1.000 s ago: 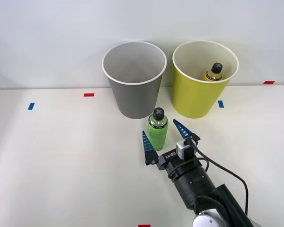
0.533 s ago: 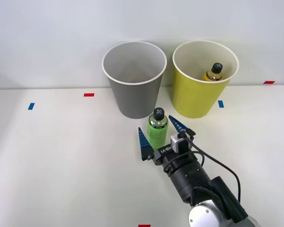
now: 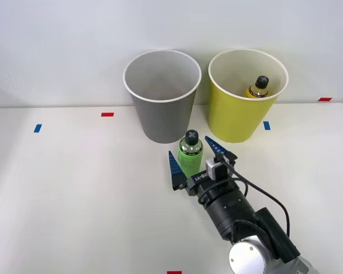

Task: Put cans in the gray bin, plastic bottles in the light green bin

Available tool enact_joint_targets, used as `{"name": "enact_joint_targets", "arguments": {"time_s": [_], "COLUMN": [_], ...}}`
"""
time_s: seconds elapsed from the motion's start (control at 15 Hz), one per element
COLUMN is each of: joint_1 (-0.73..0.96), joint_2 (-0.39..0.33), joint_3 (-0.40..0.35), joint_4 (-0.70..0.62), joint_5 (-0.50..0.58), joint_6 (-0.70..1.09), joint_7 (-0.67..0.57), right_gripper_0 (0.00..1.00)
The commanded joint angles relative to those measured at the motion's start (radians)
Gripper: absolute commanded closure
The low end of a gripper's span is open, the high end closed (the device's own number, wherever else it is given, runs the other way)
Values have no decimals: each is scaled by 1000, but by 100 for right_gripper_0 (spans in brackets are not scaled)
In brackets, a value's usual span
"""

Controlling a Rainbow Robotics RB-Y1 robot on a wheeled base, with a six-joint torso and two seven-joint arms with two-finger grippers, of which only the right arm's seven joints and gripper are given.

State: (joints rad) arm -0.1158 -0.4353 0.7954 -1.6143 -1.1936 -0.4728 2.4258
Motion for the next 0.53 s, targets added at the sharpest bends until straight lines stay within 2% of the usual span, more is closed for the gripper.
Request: {"name": "enact_joint_targets", "arguments": {"time_s": [0.07,0.13,0.2,0.53], "joint_1": [1,2,2,38], "joint_2": [0,1,3,4], "joint_3": [-1,-1,-1,-13], "joint_4": [1,-1,1,-1], "joint_5": [0,0,0,35], "joint_6": [0,0,0,-24], "joint_7": [7,7,7,6], "right_gripper_0": [75,82,84,87]}}
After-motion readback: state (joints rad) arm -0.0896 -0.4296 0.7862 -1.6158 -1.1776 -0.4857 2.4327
